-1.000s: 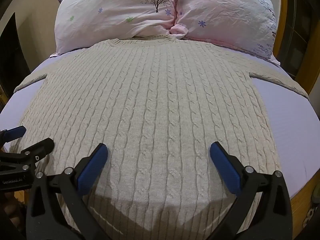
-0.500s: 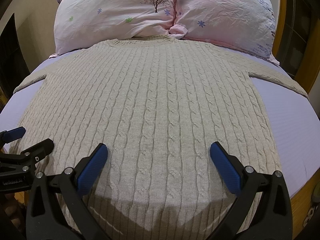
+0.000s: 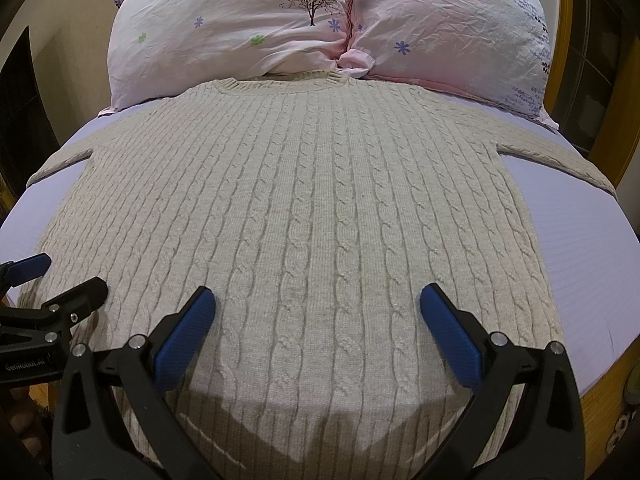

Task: Fold small clothes

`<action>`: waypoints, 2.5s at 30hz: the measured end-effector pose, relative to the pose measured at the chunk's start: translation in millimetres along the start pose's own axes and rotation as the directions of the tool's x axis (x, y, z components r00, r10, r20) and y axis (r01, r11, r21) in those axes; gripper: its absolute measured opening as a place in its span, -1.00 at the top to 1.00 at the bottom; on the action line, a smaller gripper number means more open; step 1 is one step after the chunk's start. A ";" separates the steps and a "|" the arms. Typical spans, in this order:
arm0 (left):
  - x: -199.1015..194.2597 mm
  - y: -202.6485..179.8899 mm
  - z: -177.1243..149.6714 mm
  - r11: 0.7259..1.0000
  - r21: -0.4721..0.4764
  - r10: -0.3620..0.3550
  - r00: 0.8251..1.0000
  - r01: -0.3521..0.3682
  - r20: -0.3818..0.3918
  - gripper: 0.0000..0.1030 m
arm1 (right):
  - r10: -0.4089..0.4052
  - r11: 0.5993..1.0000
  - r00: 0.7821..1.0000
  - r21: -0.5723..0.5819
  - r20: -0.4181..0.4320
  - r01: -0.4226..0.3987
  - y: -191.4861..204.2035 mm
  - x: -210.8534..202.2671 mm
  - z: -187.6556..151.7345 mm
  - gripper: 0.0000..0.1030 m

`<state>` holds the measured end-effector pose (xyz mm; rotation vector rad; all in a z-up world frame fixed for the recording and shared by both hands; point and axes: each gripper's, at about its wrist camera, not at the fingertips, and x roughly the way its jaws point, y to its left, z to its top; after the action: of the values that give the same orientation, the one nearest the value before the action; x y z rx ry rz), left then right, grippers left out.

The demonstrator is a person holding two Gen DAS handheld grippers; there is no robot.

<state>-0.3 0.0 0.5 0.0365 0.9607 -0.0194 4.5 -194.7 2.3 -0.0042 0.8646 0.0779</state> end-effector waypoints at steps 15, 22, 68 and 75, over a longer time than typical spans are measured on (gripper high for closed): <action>0.0 0.0 0.1 1.000 0.000 0.000 1.000 0.000 0.002 -0.97 | 0.000 1.000 1.000 0.000 0.001 0.000 -0.1 -0.4 0.2 -0.97; 0.0 0.0 0.1 1.000 0.000 0.000 1.000 0.000 0.003 -0.97 | 0.000 1.000 1.000 0.000 0.002 0.000 -0.2 -0.5 0.0 -0.96; -37.7 44.5 15.7 0.986 0.000 -0.153 0.915 0.165 0.372 -0.97 | -0.134 0.636 0.991 0.769 0.028 0.065 -393.9 9.4 129.5 -0.10; -31.8 113.5 53.8 0.983 -0.175 0.029 0.910 0.048 0.413 -0.97 | -0.192 0.428 0.976 0.887 -0.099 0.174 -486.7 57.2 127.8 0.00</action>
<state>29.2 111.3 59.9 -0.1371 0.5323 0.0500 172.8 -671.6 28.2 0.9272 0.7914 -0.6183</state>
